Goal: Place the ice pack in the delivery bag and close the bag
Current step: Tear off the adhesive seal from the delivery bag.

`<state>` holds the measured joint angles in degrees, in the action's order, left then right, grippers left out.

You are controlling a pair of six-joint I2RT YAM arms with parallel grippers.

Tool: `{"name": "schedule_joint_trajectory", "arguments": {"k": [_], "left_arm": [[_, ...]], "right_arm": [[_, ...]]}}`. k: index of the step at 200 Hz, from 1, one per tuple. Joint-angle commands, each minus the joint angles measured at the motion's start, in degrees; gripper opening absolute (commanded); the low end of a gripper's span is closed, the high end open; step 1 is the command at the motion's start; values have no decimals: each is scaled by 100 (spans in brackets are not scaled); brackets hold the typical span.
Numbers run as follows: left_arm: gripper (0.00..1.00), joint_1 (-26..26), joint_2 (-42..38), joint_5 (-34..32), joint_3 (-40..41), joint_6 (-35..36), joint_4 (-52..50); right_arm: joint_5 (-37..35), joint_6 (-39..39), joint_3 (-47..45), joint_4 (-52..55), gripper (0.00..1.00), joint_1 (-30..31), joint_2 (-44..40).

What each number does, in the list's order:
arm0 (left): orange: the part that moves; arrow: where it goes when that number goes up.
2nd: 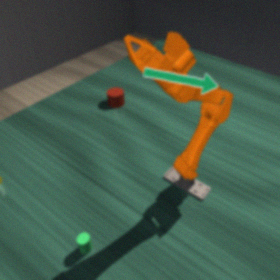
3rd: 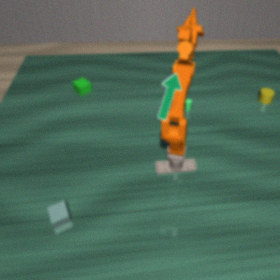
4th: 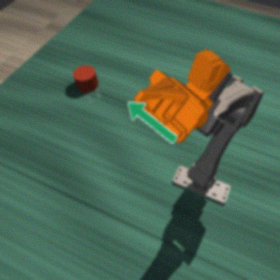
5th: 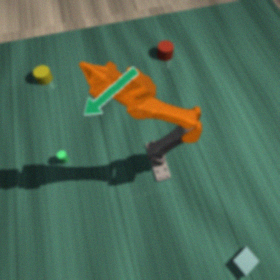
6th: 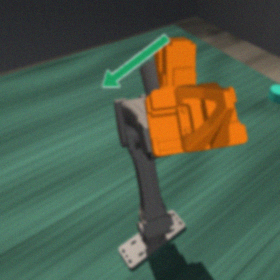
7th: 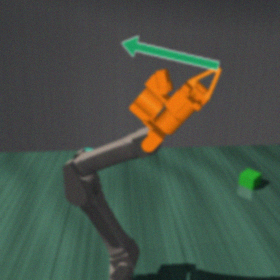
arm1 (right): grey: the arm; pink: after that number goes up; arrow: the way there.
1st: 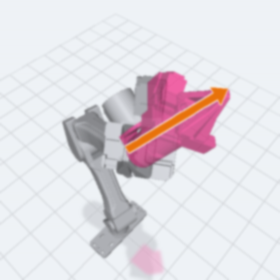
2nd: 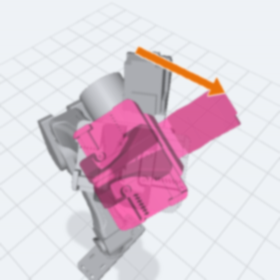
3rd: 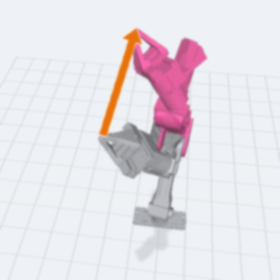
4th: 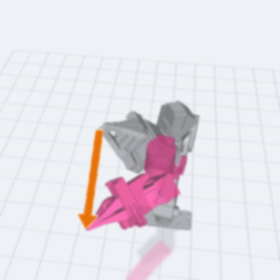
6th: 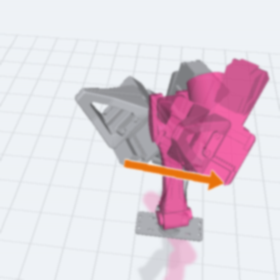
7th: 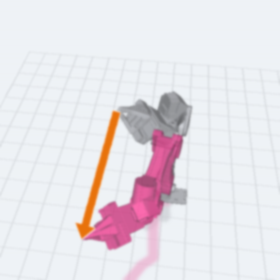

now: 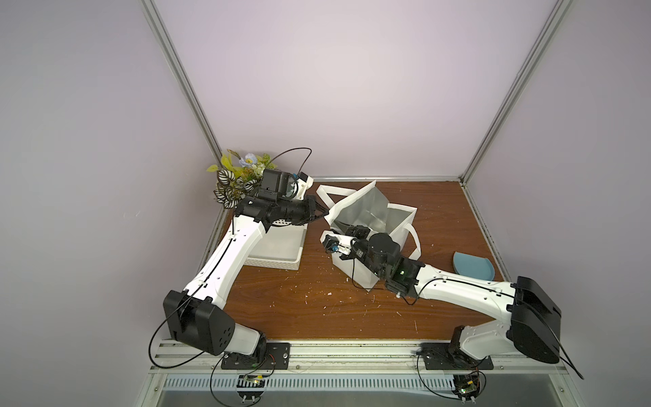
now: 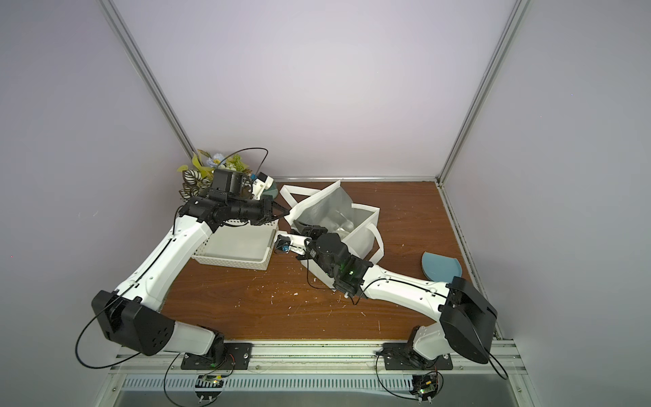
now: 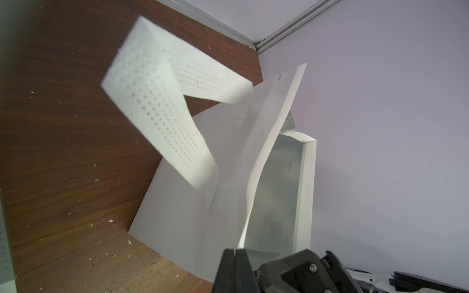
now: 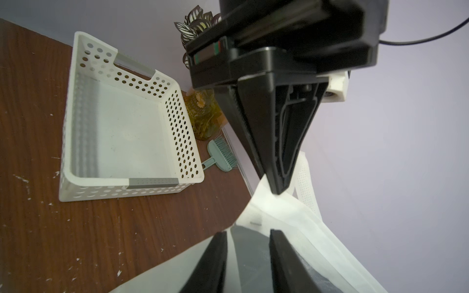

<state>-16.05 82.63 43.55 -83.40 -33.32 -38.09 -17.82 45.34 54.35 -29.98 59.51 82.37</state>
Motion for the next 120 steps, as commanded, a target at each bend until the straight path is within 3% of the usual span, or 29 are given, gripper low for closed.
{"name": "schedule_joint_trajectory", "arguments": {"k": [1, 74, 120], "left_arm": [[0, 58, -54, 110, 72, -100, 56], [0, 58, -98, 201, 161, -137, 83], [0, 58, -210, 670, 610, -632, 814]], "right_arm": [[-104, 79, 367, -484, 32, 8, 66], [-63, 91, 430, -378, 29, -105, 90], [-3, 133, 342, -190, 32, -212, -236]]}}
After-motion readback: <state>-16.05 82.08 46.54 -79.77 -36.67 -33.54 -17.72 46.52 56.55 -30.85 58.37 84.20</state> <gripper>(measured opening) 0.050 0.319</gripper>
